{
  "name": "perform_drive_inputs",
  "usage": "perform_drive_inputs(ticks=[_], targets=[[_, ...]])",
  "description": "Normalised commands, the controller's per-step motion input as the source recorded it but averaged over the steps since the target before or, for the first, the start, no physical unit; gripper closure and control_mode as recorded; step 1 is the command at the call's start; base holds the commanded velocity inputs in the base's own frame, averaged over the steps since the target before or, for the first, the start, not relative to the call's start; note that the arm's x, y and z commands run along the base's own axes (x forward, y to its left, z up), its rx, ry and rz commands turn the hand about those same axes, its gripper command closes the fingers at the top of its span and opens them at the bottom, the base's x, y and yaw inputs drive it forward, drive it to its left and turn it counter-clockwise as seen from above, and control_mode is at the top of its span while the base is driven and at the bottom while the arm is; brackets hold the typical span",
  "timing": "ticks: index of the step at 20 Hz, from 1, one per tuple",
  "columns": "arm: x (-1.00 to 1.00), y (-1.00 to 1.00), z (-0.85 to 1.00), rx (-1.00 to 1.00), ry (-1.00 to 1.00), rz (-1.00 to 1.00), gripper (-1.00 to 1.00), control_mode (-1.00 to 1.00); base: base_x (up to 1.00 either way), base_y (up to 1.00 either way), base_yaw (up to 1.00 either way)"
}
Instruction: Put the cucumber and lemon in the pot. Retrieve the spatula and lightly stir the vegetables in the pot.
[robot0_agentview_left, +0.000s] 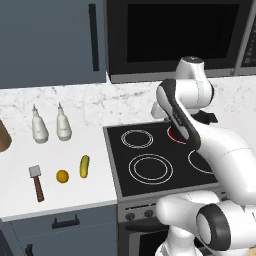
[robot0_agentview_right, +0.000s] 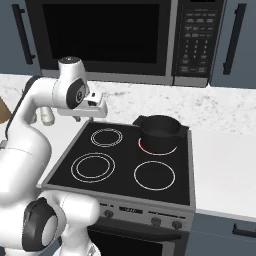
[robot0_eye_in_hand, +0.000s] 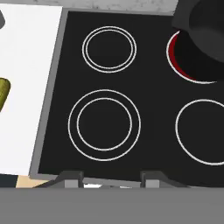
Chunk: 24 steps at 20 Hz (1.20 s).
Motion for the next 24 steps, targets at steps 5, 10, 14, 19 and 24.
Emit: perform_drive_inputs(ticks=[5, 10, 14, 19, 24], targets=[[-0.15, 0.3, -0.18, -0.02, 0.02, 0.0, -1.0, -1.0, 0.0, 0.0, 0.0], [0.01, 0.85, -0.45, -0.07, 0.19, 0.0, -1.0, -1.0, 0.0, 0.0, 0.0], [0.15, 0.97, -0.57, -0.09, 0.17, -0.01, -1.0, -1.0, 0.0, 0.0, 0.0], [0.32, 0.99, -0.59, -0.07, 0.04, -0.07, -1.0, -1.0, 0.0, 0.0, 0.0], [0.36, 0.8, -0.57, -0.01, 0.0, -0.11, -1.0, -1.0, 0.0, 0.0, 0.0]])
